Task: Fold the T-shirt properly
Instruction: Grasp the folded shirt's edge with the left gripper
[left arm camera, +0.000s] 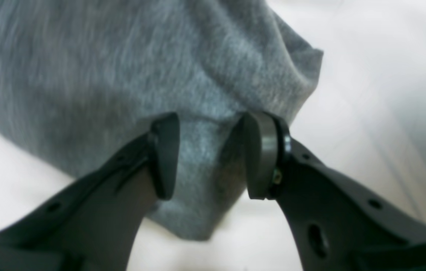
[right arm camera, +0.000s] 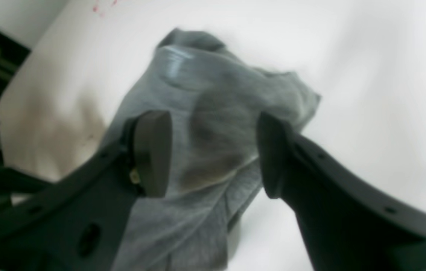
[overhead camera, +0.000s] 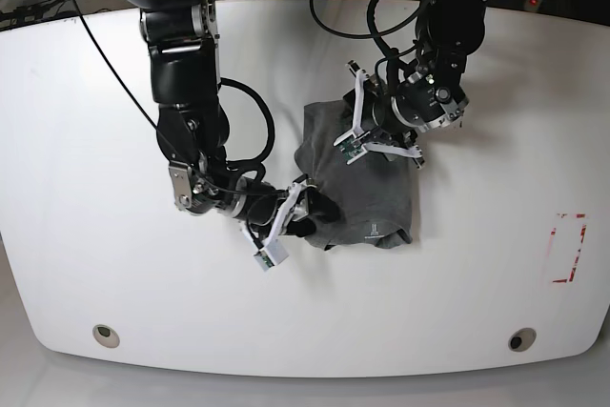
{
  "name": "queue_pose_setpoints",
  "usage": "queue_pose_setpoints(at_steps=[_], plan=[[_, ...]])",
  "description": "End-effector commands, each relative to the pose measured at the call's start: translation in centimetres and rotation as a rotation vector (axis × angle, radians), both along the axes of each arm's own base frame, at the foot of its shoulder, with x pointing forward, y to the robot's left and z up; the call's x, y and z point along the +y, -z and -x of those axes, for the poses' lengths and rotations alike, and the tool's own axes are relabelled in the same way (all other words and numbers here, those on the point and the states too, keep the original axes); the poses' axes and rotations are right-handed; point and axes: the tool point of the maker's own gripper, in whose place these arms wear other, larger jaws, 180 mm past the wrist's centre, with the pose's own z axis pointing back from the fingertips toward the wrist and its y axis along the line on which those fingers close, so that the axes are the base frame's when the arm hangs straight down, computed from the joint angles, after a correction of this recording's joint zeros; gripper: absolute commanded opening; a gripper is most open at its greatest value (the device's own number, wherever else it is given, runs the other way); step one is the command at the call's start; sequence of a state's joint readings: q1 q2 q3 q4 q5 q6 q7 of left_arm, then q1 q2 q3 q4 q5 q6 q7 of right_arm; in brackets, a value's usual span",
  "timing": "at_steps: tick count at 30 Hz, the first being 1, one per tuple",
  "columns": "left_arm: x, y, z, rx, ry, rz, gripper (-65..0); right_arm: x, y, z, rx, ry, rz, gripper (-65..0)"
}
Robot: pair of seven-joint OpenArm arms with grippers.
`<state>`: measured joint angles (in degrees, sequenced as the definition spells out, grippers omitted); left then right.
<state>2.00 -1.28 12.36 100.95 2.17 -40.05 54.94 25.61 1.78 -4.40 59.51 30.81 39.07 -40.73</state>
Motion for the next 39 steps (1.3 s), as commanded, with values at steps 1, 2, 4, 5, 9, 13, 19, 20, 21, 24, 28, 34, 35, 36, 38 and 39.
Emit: queue_pose_setpoints(at_steps=[1, 2, 4, 5, 9, 13, 19, 20, 21, 24, 28, 34, 35, 36, 38, 39], plan=[[-1.5, 0.2, 0.2, 0.006, 0.034, 0.033, -39.2, 0.4, -0.3, -1.3, -0.018, 0.007, -0.049, -30.1], [-1.6, 0.5, 0.3, 0.016, 0.039, 0.031, -39.2, 0.1, 0.2, -1.4, -0.011, 0.017, -0.052, -30.1], [-1.5, 1.1, 0.5, 0.031, 0.047, 0.020, -39.2, -0.1, 1.4, -1.5, 0.011, 0.039, -0.065, -30.1], [-1.4, 1.4, 0.7, 0.040, 0.044, 0.019, -39.2, -0.3, 1.9, -1.7, 0.019, 0.053, -0.069, -30.1], [-0.2, 1.8, 0.9, 0.045, 0.043, -0.012, -39.2, -1.7, 2.9, -2.1, 0.023, 0.075, -0.049, -30.1], [0.3, 2.4, 1.6, 0.062, 0.041, -0.023, -39.0, -1.8, 2.3, -2.7, -0.002, 0.072, -0.042, -30.1], [0.7, -0.5, 0.6, -0.031, 0.036, -0.016, -39.0, -2.0, 0.1, -3.7, -0.042, 0.045, -0.019, -30.1], [0.7, -1.1, 0.4, -0.052, 0.036, -0.011, -39.0, -1.7, -0.6, -3.7, -0.060, 0.029, -0.012, -30.1], [0.6, -1.6, 0.3, -0.067, 0.038, -0.008, -39.0, -1.6, -1.2, -3.7, -0.077, 0.015, -0.005, -30.1], [0.3, -3.2, 0.0, -0.115, 0.043, 0.002, -39.0, -2.2, -3.0, -3.5, -0.131, -0.008, 0.030, -30.1], [0.1, -4.2, -0.3, -0.146, 0.045, 0.010, -39.0, -2.9, -4.9, -3.0, -0.183, -0.013, 0.056, -30.1], [-0.7, -6.5, -2.8, -0.205, -0.049, 0.076, -38.8, -5.4, -5.7, -2.7, -0.205, 0.020, 0.095, -30.1], [-0.9, -7.2, -3.9, -0.216, -0.121, 0.117, -37.2, -6.4, -5.5, -2.7, -0.201, 0.032, 0.106, -30.1], [-1.0, -7.4, -4.6, -0.213, -0.179, 0.144, -34.7, -6.8, -5.4, -2.8, -0.200, 0.036, 0.115, -30.1], [-1.0, -7.5, -5.5, -0.200, -0.270, 0.186, -28.9, -7.7, -5.2, -2.8, -0.198, 0.046, 0.130, -30.1], [-1.0, -7.7, -6.2, -0.201, -0.332, 0.221, -25.1, -8.2, -5.2, -2.9, -0.199, 0.051, 0.136, -30.1]])
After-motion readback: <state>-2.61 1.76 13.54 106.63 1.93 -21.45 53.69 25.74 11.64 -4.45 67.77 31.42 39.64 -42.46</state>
